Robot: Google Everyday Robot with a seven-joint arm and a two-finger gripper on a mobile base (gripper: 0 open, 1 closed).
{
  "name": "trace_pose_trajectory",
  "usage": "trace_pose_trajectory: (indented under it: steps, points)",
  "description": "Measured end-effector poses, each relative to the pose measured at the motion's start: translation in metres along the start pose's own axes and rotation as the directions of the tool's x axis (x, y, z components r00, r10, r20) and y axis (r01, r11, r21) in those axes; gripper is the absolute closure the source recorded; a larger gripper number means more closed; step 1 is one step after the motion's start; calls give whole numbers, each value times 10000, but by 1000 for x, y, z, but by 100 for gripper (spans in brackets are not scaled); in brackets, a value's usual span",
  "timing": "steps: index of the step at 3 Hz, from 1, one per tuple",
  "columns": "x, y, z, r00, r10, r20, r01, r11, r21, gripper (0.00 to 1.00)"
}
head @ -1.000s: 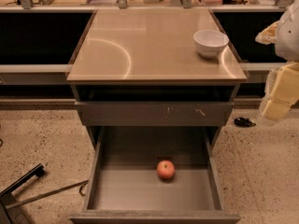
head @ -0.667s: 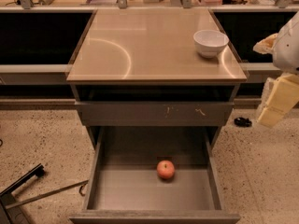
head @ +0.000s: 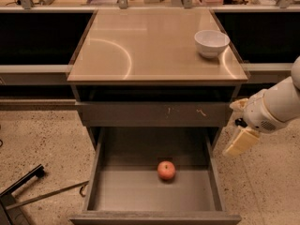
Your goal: Pick apple from middle drawer and place on counter
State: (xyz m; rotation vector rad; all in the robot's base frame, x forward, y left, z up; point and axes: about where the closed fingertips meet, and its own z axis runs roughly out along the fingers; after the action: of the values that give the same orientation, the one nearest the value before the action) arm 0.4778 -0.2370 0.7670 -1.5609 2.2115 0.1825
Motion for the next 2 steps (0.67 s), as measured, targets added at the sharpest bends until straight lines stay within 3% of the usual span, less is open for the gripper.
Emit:
trace_pose_trajectory:
  steps: [1,2]
  points:
    - [0,0,0,10000,-2,-1,2,10000,0,15]
    - [0,0,0,10000,-1,1,1,10000,1,0]
